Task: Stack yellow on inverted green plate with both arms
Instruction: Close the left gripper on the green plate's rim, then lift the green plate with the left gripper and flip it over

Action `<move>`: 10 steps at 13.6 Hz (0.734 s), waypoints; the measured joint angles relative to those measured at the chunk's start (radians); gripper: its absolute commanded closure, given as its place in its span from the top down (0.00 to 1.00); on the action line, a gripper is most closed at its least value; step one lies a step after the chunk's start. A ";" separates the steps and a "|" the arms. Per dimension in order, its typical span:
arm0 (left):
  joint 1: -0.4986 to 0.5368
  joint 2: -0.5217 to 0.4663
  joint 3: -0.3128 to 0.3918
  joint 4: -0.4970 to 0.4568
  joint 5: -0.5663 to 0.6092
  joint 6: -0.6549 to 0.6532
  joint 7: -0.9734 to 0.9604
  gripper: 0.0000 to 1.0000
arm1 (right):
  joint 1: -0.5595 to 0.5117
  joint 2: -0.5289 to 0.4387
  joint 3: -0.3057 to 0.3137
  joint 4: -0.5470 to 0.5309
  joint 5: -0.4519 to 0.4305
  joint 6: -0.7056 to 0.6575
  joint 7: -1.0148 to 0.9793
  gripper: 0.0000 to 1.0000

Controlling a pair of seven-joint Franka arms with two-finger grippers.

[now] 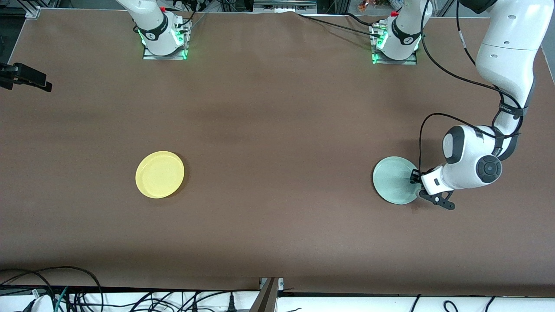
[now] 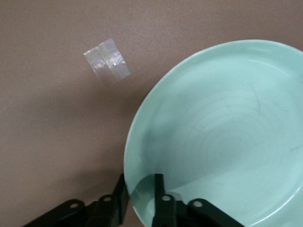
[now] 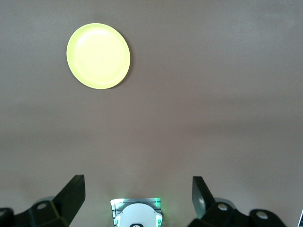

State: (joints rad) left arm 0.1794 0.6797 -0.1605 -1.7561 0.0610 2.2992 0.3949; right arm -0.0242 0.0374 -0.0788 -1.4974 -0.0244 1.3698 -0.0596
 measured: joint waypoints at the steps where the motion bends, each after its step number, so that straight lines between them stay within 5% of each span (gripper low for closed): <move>1: 0.000 0.000 0.000 0.001 0.000 0.000 0.000 0.00 | 0.000 0.000 0.000 0.000 0.000 0.000 0.000 1.00; 5: -0.001 -0.011 -0.007 0.019 0.000 -0.035 0.000 0.00 | 0.000 0.000 0.000 0.000 0.000 0.002 0.000 1.00; 10: -0.055 -0.062 -0.016 0.227 0.038 -0.394 -0.002 0.00 | 0.000 0.000 0.000 0.000 0.000 0.002 0.000 1.00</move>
State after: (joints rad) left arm 0.1247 0.6174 -0.1767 -1.5290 0.0993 1.9055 0.3931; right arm -0.0242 0.0374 -0.0789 -1.4974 -0.0244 1.3722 -0.0596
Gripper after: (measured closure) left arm 0.969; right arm 0.000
